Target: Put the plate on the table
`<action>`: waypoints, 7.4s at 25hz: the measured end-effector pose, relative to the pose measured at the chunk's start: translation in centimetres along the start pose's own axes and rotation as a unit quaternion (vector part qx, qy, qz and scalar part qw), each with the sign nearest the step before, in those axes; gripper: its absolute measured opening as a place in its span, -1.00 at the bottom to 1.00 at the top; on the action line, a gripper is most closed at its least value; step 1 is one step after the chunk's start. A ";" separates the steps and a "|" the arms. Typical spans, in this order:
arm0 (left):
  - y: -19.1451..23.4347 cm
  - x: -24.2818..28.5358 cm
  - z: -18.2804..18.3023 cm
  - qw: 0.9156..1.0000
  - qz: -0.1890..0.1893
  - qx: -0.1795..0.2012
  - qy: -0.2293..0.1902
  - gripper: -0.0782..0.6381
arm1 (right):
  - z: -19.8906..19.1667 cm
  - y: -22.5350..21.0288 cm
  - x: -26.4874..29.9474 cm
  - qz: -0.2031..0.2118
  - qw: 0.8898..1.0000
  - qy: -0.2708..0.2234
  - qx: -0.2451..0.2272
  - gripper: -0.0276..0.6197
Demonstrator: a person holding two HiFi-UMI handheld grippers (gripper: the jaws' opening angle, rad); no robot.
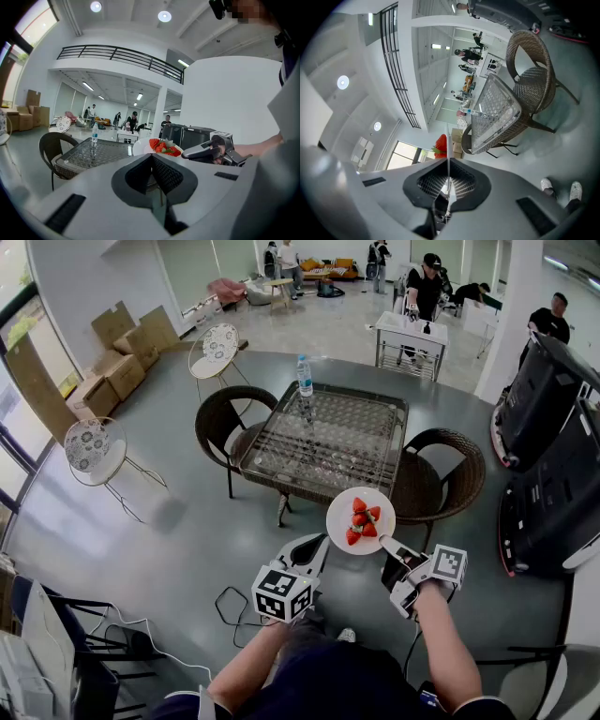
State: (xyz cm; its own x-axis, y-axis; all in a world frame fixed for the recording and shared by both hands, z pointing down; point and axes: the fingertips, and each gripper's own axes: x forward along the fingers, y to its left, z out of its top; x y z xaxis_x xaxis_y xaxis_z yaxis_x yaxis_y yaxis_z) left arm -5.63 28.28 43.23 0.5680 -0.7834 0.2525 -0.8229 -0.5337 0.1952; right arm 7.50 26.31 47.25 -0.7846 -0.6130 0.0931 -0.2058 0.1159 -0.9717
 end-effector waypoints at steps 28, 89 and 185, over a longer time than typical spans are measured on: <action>-0.1 1.1 -0.2 1.000 0.012 0.000 0.002 -0.76 | 1.2 -1.0 0.5 0.010 1.000 0.006 0.016 -0.86; 30.2 30.0 11.4 0.997 -0.065 -0.025 0.036 -0.76 | 28.9 -5.9 30.3 -0.039 0.995 -0.085 0.047 -0.86; 31.3 48.8 0.9 0.982 -0.031 -0.094 0.159 -0.76 | 47.6 -33.8 37.9 -0.306 0.951 -0.046 0.010 -0.83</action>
State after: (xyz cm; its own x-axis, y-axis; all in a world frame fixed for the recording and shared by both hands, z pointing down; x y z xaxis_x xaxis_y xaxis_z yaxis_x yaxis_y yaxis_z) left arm -3.67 -26.94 60.77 0.6178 -0.5965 0.5124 -0.7861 -0.4848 0.3835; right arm 12.59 -38.07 73.27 -0.4676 -0.6264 0.6237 -0.5951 -0.2986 -0.7461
